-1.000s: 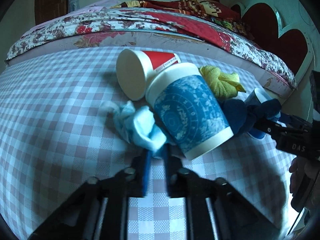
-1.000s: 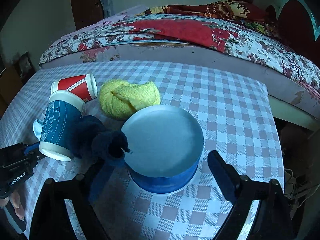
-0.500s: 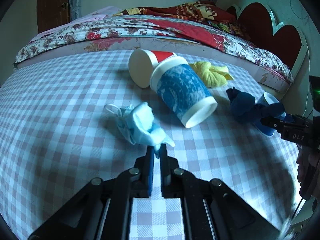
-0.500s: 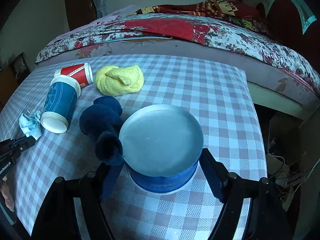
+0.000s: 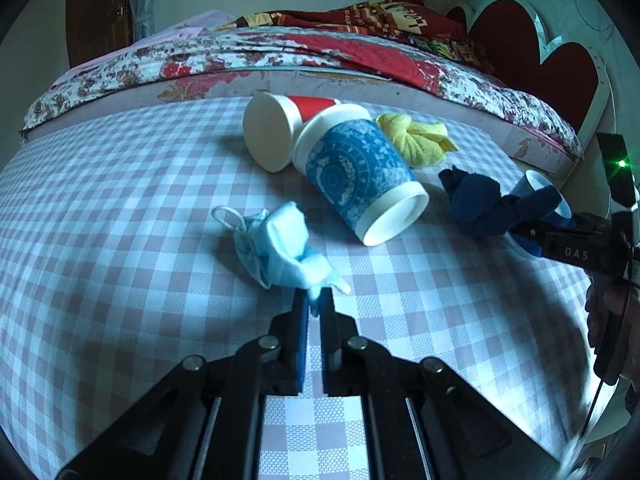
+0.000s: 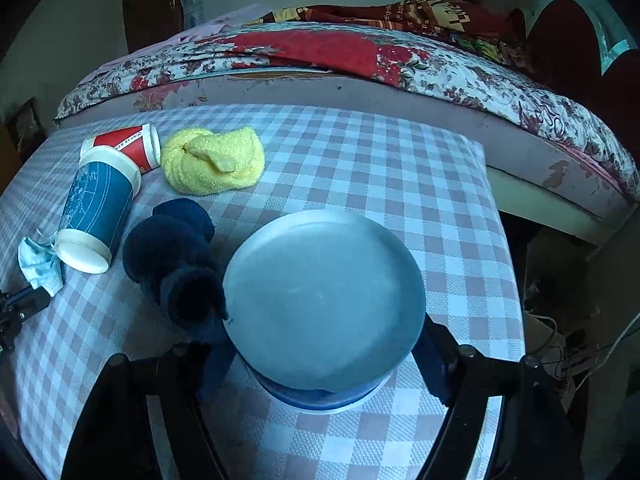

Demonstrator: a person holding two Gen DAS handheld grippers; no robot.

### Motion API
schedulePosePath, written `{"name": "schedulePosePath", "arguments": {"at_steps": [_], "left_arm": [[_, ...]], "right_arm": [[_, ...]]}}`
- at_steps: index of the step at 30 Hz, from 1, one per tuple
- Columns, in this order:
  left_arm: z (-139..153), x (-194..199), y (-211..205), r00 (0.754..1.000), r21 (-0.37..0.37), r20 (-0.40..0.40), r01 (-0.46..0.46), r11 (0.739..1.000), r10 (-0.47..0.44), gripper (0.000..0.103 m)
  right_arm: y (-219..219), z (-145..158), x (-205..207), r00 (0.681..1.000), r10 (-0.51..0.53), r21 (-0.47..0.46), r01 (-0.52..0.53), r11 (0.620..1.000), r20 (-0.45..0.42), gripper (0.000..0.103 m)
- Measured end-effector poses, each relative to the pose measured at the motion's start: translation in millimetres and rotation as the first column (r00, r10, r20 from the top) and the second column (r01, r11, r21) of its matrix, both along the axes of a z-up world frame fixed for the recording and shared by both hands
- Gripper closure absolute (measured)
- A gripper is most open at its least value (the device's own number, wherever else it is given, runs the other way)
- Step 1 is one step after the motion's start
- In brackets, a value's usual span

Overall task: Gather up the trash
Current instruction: 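Grasp the light blue face mask with the left gripper while the right grasps the blue bowl, then carry the mask and bowl over the black bin and open both grippers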

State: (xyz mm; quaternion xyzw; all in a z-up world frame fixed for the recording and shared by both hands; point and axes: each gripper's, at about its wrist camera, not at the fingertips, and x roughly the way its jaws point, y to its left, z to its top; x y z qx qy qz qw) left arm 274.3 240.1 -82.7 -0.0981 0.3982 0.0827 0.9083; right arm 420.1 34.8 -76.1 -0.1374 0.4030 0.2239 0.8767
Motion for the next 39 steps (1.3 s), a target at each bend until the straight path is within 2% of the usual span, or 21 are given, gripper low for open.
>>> {"name": "schedulePosePath", "arguments": {"at_steps": [9,21,30,39], "left_arm": [[17,-28,-37,0.997,0.04,0.048,0.065,0.997,-0.067,0.098],[32,-79,-98,0.988,0.034,0.073,0.137,0.99,-0.139,0.098],[46,-110,-143,0.973,0.042,0.101,0.202,0.978,-0.205,0.099],[53,-125,-190,0.947,0.063,0.124,0.29,0.955,-0.295,0.099]], "right_arm": [[-48,28,-56,0.998,-0.017,0.038,0.015,0.999,0.063,0.024],[-97,60,-155,0.989,-0.045,0.068,0.036,0.997,0.139,0.024],[-129,72,-207,0.984,-0.079,0.075,0.068,0.995,0.158,0.024],[-169,73,-241,0.977,-0.133,0.089,0.12,0.989,0.165,0.024]]}}
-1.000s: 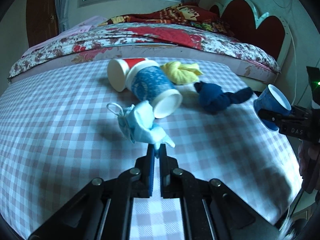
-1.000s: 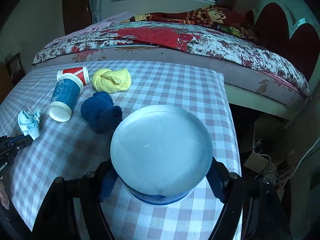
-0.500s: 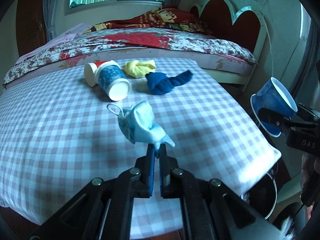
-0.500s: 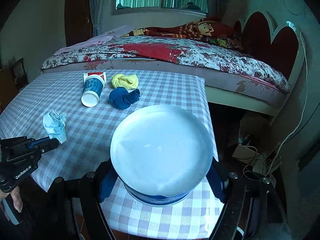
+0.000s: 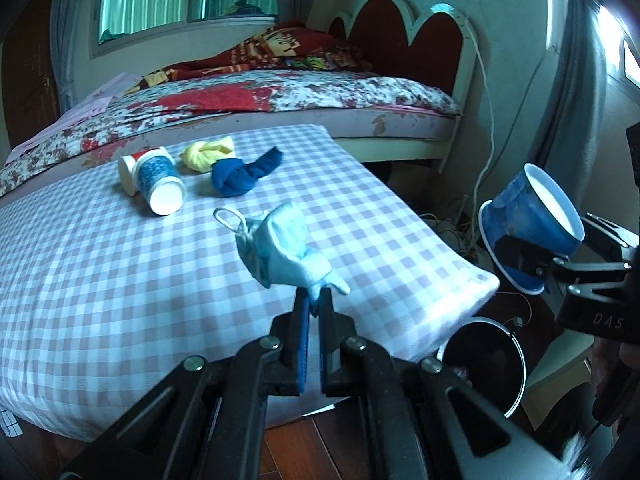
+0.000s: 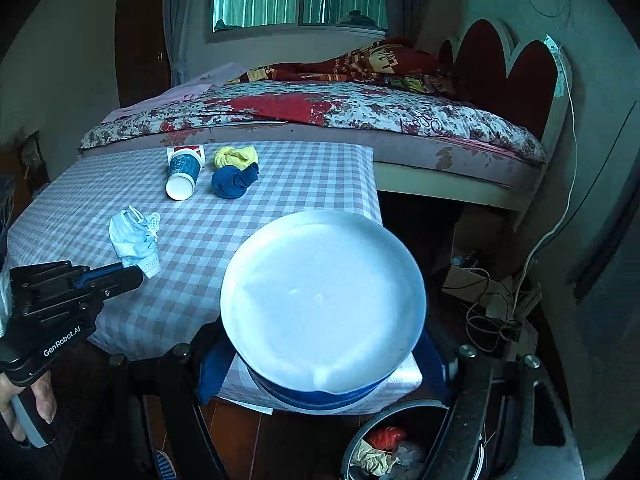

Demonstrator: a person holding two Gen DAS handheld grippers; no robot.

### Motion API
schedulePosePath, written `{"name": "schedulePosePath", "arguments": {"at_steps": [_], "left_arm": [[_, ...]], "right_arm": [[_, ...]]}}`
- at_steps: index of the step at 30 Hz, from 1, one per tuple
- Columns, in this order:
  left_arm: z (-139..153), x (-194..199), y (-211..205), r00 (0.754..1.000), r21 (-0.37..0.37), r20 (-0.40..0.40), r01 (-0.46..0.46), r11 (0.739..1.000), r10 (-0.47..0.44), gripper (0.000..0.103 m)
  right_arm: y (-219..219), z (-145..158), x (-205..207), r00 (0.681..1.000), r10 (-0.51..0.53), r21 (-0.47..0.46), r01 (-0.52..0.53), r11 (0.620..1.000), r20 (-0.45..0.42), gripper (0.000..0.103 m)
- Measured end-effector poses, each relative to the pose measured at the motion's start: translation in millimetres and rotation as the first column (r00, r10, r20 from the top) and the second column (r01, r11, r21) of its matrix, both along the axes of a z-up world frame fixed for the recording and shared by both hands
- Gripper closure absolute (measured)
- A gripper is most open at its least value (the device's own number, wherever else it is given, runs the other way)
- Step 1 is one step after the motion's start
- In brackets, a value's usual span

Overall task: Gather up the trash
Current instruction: 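Carry the mask and bowl over the black bin and open both grippers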

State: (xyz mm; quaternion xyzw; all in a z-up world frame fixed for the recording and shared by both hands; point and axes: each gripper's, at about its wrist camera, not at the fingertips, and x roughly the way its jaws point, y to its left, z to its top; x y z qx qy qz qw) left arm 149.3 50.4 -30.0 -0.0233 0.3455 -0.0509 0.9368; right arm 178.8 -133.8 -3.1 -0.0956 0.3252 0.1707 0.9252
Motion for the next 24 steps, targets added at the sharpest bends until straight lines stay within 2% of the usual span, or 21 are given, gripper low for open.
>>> {"name": "schedulePosePath", "arguments": {"at_steps": [9,14,18,24], "left_arm": [[-6,-3,-54,0.992,0.003,-0.011,0.125,0.992,-0.125,0.099],[-15,-5,-93,0.975,0.0,-0.03,0.221,0.975,-0.221,0.099],[-27,-7,-126,0.948,-0.008,-0.062,0.313,0.95,-0.313,0.099],[-42,-11,-174,0.892,-0.018,-0.098,0.442,0.897,-0.441,0.099]], "right_arm": [[-51,-10,-18,0.997,-0.07,0.013,0.07,0.997,-0.026,0.024],[-92,-27,-25,0.989,-0.127,0.024,0.129,0.991,-0.076,0.024],[-122,-43,-34,0.98,-0.168,0.0,0.169,0.986,-0.104,0.024],[-166,-63,-47,0.965,-0.218,-0.016,0.218,0.976,-0.143,0.024]]}}
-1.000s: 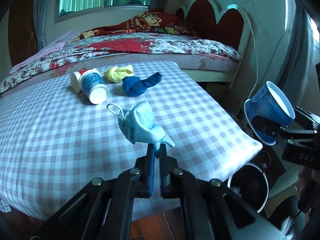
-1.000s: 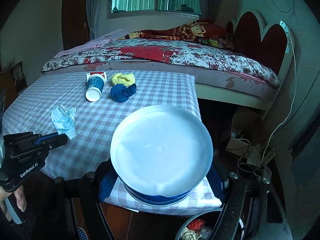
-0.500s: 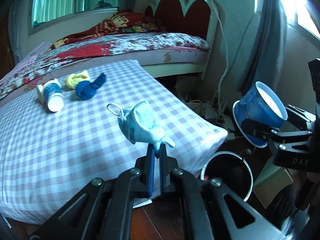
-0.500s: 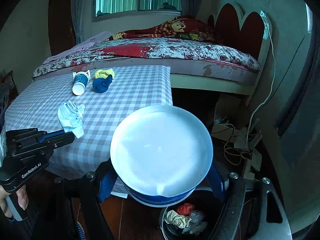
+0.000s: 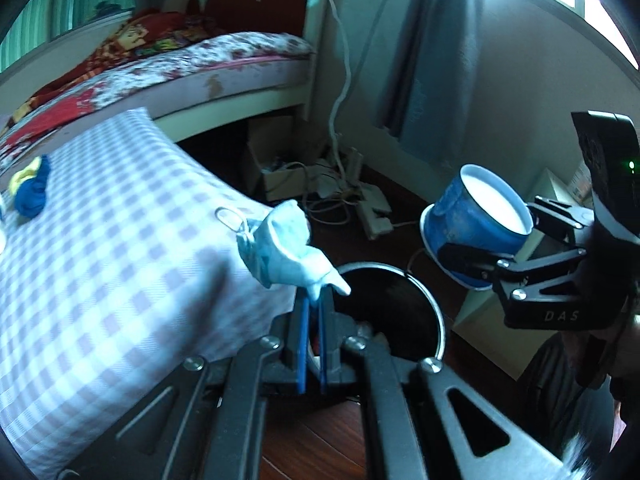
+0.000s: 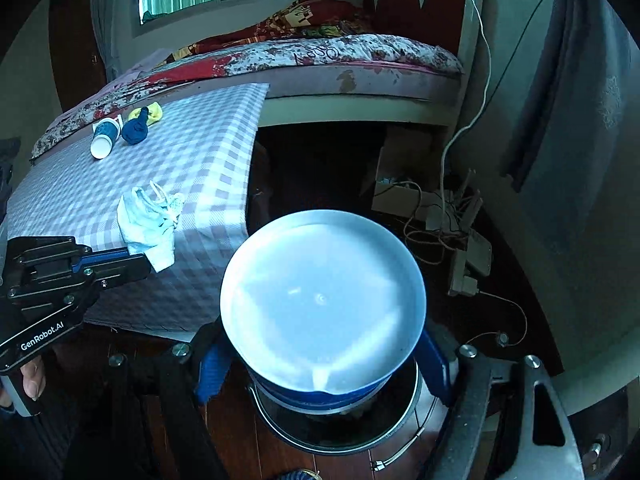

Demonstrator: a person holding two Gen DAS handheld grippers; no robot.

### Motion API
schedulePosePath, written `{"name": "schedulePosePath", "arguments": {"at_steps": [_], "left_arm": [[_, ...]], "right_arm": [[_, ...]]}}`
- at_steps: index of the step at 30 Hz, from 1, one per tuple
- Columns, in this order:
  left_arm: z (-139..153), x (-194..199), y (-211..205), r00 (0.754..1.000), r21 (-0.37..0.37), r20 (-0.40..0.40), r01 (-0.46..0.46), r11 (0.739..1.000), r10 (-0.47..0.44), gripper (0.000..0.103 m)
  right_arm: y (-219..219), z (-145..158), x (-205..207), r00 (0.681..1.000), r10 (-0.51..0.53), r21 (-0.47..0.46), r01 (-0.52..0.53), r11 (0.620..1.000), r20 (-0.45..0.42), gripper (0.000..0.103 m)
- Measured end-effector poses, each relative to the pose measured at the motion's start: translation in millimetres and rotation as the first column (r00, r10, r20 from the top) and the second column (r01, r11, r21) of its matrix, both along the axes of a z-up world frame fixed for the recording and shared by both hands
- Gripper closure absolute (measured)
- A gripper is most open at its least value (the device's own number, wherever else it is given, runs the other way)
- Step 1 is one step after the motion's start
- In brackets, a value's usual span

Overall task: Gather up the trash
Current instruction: 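Carry the mask and bowl over the black bin and open both grippers, then grasp the blue-white paper cup with the left gripper while the right grasps the navy sock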

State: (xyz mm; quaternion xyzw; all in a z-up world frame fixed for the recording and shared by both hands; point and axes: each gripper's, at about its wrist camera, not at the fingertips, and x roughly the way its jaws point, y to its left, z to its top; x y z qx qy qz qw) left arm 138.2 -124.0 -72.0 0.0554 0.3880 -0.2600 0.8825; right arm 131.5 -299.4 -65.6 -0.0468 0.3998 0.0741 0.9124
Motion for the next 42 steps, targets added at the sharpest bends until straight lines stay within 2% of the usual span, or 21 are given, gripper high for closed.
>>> {"name": "schedulePosePath", "arguments": {"at_steps": [6,11,14,18,19,21,22,23,26,29,33,42], "left_arm": [[-22,-1,-35,0.993,0.004,-0.063,0.102,0.995,-0.101,0.099],[-46,1,-57,0.973,-0.004,-0.141,0.186,0.983,-0.185,0.099],[-59,4,-66,0.963,0.014,-0.173,0.214,0.977,-0.209,0.099],[-72,16,-68,0.95,-0.011,-0.224,0.22,0.976,-0.216,0.098],[-74,18,-68,0.947,-0.026,-0.233,0.221,0.975,-0.221,0.094],[-82,22,-67,0.951,-0.011,-0.247,0.188,0.982,-0.185,0.046],[-86,24,-64,0.958,0.004,-0.249,0.15,0.989,-0.144,0.011],[-88,25,-60,0.963,0.006,-0.247,0.116,0.993,-0.111,0.006],[-90,25,-46,0.976,0.07,-0.216,0.014,0.997,0.001,0.005],[-89,22,-34,0.981,0.096,-0.182,-0.045,0.994,0.062,0.005],[-83,16,-28,0.983,0.104,-0.162,-0.064,0.993,0.08,0.004],[-49,7,-9,0.989,0.095,-0.094,-0.105,0.99,0.114,0.002]], "right_arm": [[-30,-27,-6,0.998,-0.008,-0.008,0.007,1.0,-0.067,0.023],[-40,-53,-5,0.992,0.025,-0.035,-0.029,0.999,-0.124,0.023],[-43,-71,0,0.985,0.054,-0.042,-0.061,0.997,-0.162,0.023],[-44,-90,9,0.973,0.091,-0.04,-0.101,0.994,-0.21,0.023],[-44,-95,12,0.972,0.097,-0.043,-0.108,0.993,-0.216,0.022],[-45,-106,18,0.971,0.106,-0.052,-0.12,0.991,-0.216,0.017],[-48,-115,22,0.967,0.079,-0.073,-0.099,0.992,-0.242,0.001],[-52,-122,24,0.964,0.045,-0.101,-0.074,0.992,-0.26,0.001],[-63,-128,20,0.966,-0.021,-0.116,-0.009,0.993,-0.259,0.001],[-69,-125,15,0.967,-0.057,-0.108,0.031,0.994,-0.247,0.001],[-63,-116,9,0.971,-0.071,-0.107,0.047,0.993,-0.228,0.001],[-48,-86,5,0.984,-0.085,-0.083,0.073,0.994,-0.156,0.001]]}}
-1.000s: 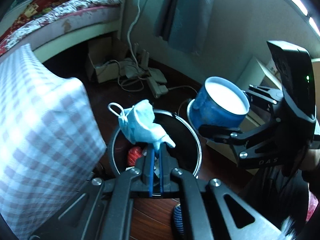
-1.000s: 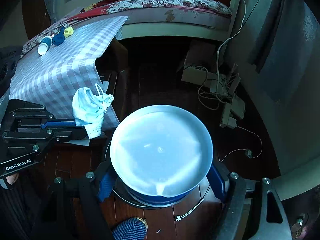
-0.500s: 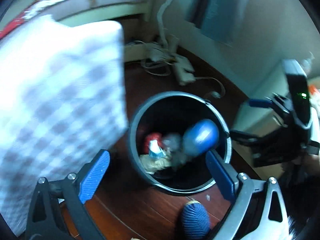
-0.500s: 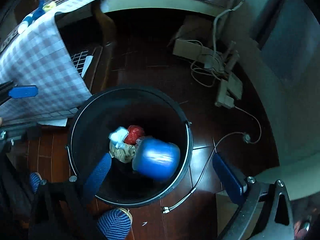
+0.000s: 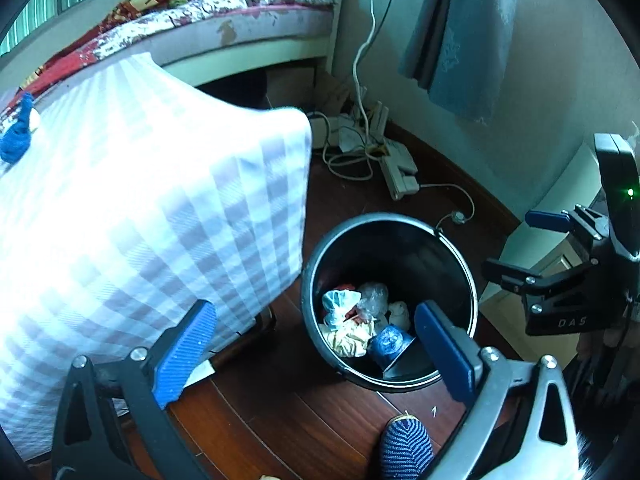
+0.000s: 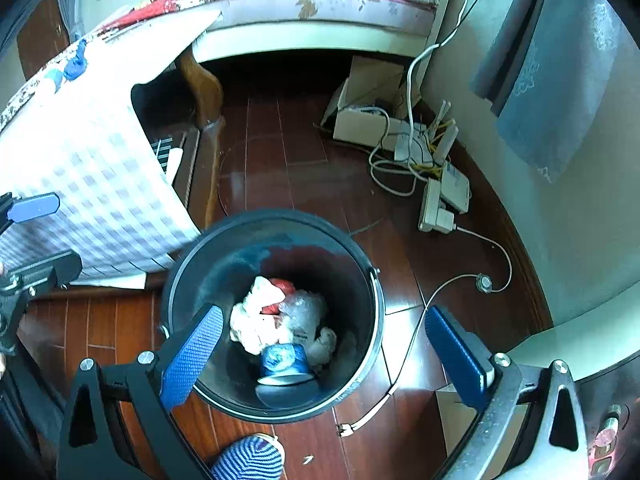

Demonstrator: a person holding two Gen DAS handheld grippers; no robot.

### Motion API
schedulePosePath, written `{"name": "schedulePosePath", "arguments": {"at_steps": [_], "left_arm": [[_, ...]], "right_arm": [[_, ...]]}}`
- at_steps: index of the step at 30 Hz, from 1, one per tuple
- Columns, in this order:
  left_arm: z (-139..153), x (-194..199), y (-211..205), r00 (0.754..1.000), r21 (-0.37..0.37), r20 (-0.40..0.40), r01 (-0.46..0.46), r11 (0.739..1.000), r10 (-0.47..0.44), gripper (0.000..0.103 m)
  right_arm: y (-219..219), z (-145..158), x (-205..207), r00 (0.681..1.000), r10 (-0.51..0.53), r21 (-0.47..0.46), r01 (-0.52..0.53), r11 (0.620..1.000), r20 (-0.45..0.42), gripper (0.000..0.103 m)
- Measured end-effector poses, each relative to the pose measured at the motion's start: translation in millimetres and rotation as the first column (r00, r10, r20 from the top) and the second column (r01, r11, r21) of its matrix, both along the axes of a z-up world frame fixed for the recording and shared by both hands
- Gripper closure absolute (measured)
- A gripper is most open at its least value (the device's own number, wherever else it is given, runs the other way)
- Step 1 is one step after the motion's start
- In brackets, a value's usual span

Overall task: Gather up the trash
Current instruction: 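Grasp the blue-white paper cup with the left gripper while the right grasps the navy sock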

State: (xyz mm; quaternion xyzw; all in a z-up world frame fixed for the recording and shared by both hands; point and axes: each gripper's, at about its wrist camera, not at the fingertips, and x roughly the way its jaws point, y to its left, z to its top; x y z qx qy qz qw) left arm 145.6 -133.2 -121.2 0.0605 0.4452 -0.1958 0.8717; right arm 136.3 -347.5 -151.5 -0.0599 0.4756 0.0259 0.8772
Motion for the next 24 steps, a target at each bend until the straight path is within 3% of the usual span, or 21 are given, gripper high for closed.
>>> {"name": "schedulePosePath", "arguments": {"at_steps": [14,24], "left_arm": [[44,-6,53,0.986,-0.038,0.105,-0.124,0.992,0.127,0.001],[69,0,137,0.936,-0.065,0.161,-0.305,0.95,0.312,0.001]], "right_arm": [[49,55,11,0.994,0.052,0.06,-0.058,0.997,0.097,0.001],[133,92,44,0.972,0.185,0.1,-0.201,0.974,0.148,0.001]]}}
